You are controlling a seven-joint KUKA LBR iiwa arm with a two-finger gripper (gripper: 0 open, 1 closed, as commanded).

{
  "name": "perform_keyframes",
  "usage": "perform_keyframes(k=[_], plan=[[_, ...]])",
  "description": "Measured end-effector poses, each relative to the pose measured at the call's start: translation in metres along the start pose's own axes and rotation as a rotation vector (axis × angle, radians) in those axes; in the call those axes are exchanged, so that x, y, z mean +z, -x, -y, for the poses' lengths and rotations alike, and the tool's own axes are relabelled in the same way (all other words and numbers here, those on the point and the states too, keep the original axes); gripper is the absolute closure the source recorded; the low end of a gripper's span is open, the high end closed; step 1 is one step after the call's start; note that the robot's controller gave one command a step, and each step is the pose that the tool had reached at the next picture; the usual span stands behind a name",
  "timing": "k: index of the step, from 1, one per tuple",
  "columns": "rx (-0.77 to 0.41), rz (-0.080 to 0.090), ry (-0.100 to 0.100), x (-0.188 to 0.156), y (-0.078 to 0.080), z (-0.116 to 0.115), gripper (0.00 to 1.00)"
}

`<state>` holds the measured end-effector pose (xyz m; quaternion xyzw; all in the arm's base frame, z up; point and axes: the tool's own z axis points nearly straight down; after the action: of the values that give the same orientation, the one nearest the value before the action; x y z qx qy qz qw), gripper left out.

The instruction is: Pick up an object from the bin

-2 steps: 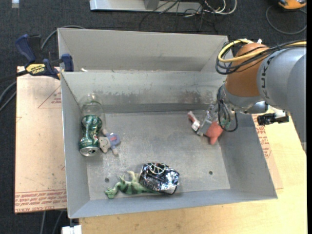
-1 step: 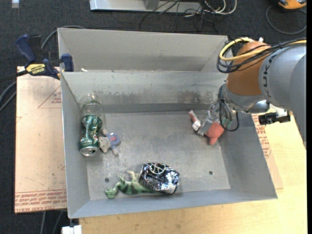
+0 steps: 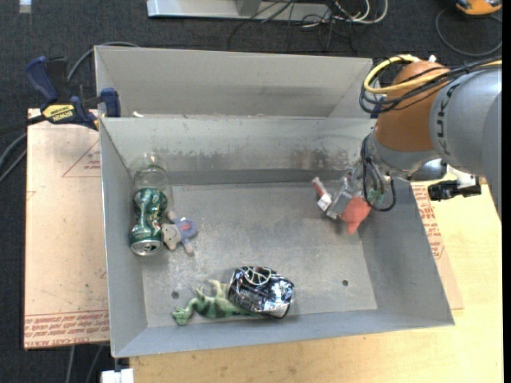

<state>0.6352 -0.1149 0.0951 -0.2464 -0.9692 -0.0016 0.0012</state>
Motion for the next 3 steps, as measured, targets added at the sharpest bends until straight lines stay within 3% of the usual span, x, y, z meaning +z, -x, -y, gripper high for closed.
perform_keyframes(k=[2,3], plan=[[-0.001,0.01,0.004,-0.036,0.003,-0.001,1.0],[-0.001,0.007,0.003,-0.047,0.002,-0.001,1.0]])
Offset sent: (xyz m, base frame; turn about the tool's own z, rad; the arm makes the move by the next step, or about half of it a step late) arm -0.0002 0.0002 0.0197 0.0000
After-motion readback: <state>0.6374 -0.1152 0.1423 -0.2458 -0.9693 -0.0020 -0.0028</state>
